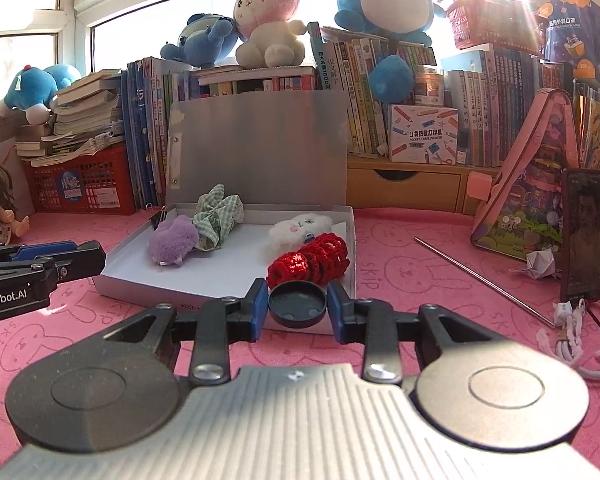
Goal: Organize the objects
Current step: 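Carry both black lids over the white box, then lower and open both grippers to release the black lids in the box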
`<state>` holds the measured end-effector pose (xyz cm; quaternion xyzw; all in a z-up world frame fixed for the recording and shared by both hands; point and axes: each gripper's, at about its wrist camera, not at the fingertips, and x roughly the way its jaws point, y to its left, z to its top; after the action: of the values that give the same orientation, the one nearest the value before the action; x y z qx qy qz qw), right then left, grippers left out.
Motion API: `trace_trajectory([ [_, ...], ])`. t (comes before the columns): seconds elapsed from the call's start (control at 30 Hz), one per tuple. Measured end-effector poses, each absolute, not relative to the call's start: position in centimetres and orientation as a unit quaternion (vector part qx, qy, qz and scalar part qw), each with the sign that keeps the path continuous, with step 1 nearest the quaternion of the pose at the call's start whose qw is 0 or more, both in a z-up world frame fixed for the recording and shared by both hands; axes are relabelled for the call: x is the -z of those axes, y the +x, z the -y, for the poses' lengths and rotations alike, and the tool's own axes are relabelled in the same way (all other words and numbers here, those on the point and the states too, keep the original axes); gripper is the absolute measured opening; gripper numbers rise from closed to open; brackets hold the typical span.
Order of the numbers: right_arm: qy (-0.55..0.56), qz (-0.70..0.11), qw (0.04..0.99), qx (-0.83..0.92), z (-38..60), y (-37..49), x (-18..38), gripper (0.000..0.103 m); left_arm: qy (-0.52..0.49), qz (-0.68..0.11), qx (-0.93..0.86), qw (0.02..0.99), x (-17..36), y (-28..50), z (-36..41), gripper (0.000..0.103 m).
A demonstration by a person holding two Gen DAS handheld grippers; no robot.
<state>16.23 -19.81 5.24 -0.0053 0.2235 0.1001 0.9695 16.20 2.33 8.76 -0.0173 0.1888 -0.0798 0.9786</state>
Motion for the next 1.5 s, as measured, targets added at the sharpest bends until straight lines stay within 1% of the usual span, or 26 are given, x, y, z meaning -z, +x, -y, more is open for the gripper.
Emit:
trace_trajectory([
  [0.7,0.014,-0.249,0.965,-0.086,19.9,20.8,-3.3,0.036,-0.024,-0.212,0.055,0.975,-7.2,21.7,-3.7,0.037],
  [1.1,0.063,-0.293,0.951,-0.078,20.5,25.7,-2.2,0.036,-0.054,-0.265,0.037,0.962,-5.8,27.4,-5.4,0.037],
  [1.27,0.049,-0.295,0.951,-0.077,20.0,26.4,-1.7,0.036,-0.076,-0.298,0.025,0.951,-4.3,29.2,-6.0,0.037],
  [1.5,0.033,-0.308,0.947,-0.078,19.5,27.4,-0.9,0.036,-0.071,-0.312,0.019,0.947,-3.1,30.5,-6.0,0.037],
])
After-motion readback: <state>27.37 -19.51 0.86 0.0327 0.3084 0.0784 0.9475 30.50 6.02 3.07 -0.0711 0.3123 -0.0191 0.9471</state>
